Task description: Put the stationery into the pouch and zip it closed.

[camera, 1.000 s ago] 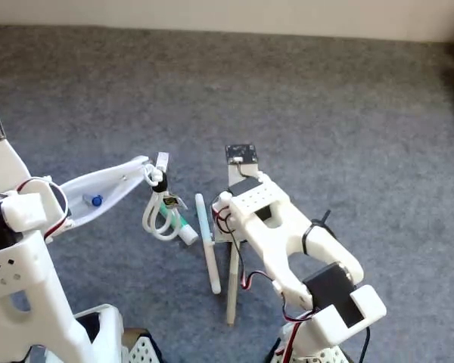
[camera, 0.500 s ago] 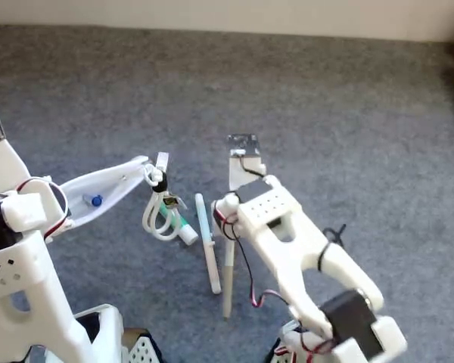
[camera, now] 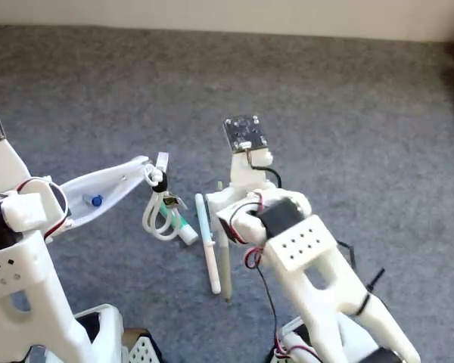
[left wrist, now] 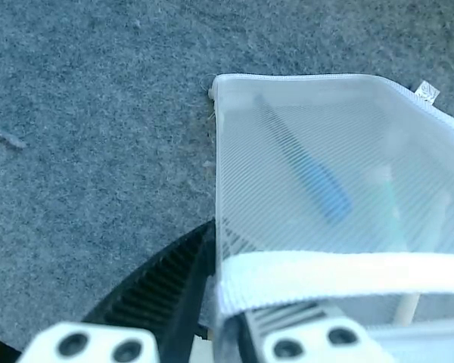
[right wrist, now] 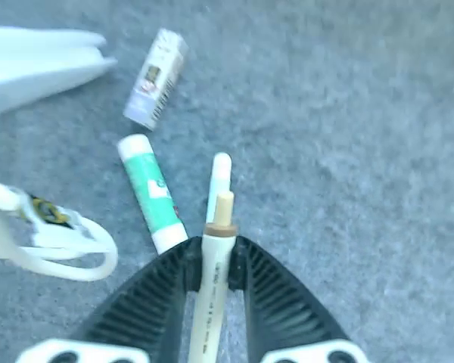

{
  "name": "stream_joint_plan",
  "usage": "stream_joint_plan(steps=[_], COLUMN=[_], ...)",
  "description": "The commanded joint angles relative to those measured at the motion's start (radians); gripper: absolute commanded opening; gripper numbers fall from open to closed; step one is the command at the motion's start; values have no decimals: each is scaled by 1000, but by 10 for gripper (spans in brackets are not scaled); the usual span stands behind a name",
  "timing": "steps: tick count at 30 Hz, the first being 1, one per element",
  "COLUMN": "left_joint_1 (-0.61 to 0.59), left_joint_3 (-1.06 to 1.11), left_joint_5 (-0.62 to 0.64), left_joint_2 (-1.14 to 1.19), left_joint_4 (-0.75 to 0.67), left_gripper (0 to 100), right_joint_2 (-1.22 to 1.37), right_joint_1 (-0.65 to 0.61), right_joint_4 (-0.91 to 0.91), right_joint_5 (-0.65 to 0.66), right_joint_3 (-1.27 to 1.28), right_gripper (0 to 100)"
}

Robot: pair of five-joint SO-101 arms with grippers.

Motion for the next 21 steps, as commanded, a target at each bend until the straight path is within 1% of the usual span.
stream_joint_plan(steps=[1, 9, 21], left_joint_1=[13, 13, 13], left_joint_3=[30, 30, 30], left_joint_5=[5, 5, 5], left_joint_2=[28, 28, 28], left_joint_4=[0, 0, 0], left_gripper=[7, 7, 7], right_joint_2=[-114, -283, -519], right_joint_1=[-16, -21, -234], right_joint_4=[-2, -4, -202], right_joint_5=[48, 57, 152], right_joint_3=[-16, -21, -12], right_gripper=[5, 5, 5])
